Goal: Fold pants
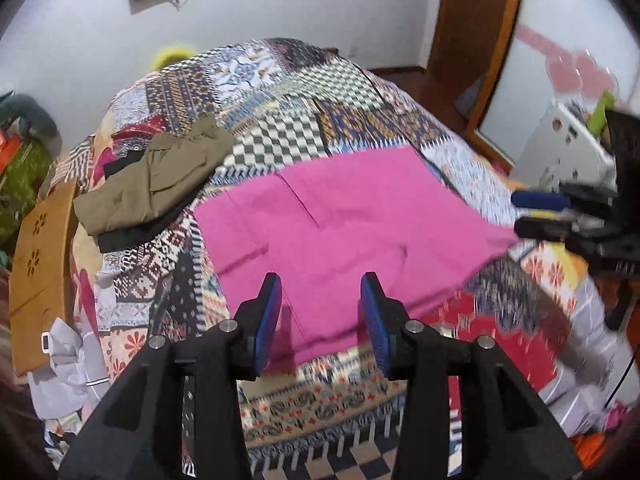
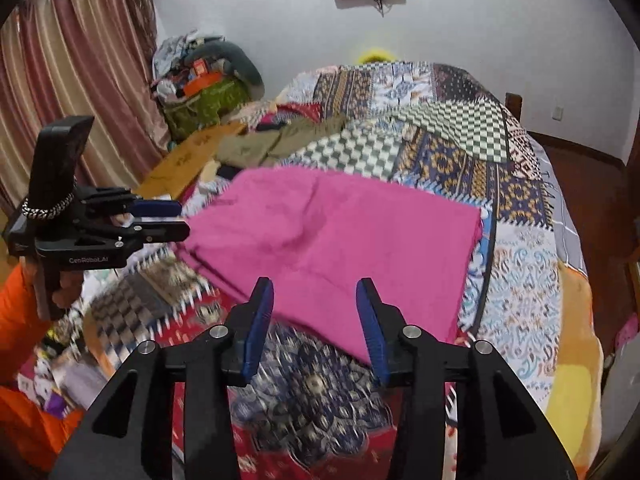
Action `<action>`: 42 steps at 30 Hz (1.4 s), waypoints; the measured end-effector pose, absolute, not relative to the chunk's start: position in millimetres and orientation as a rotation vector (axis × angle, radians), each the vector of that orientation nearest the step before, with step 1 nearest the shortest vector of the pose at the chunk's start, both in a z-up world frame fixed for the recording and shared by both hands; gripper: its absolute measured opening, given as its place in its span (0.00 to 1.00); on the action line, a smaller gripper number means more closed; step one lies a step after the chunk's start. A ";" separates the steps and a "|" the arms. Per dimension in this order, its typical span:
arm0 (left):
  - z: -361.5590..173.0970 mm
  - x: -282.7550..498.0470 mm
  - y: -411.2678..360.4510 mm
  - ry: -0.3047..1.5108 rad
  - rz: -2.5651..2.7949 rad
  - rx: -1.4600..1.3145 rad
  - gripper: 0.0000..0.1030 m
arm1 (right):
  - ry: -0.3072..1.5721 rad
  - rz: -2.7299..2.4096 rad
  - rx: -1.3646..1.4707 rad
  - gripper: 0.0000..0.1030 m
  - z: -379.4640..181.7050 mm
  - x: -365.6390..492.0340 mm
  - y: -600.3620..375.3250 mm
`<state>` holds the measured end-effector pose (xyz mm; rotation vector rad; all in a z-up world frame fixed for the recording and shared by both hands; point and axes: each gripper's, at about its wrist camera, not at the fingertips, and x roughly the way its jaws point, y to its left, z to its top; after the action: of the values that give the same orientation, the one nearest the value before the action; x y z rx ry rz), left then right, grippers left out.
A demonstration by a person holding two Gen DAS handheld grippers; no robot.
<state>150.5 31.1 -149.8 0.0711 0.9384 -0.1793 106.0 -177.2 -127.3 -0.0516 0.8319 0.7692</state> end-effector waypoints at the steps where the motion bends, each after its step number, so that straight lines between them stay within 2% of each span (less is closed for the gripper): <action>1: -147.7 155.5 31.9 0.936 -0.167 0.068 0.40 | 0.833 0.770 -0.039 0.39 -126.9 110.5 -175.2; 9: -171.0 196.0 40.1 1.037 -0.169 -0.076 0.42 | 0.944 0.774 0.030 0.39 -149.2 141.5 -132.6; 15: -205.7 187.0 39.9 1.081 -0.140 0.000 0.43 | 1.062 0.782 -0.026 0.39 -188.7 142.4 -115.4; 22: -204.7 165.8 46.2 1.054 -0.120 0.075 0.45 | 1.028 0.744 -0.035 0.39 -188.8 131.7 -146.2; 25: -203.8 161.0 54.7 1.053 -0.115 0.046 0.49 | 1.029 0.713 -0.027 0.39 -188.9 129.6 -164.0; 27: -204.1 159.4 58.6 1.050 -0.094 0.046 0.59 | 1.034 0.686 -0.017 0.39 -189.7 130.0 -174.7; 36: -204.0 153.1 68.2 1.057 -0.091 -0.008 0.62 | 1.094 0.528 0.058 0.40 -201.5 131.8 -232.3; 42: -190.9 156.9 69.9 1.043 -0.094 0.049 0.62 | 1.117 0.496 0.077 0.41 -197.1 130.6 -249.4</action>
<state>156.9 69.9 -190.9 0.0492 1.0429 -0.0938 130.6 -249.4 -197.1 0.0773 1.1171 0.4956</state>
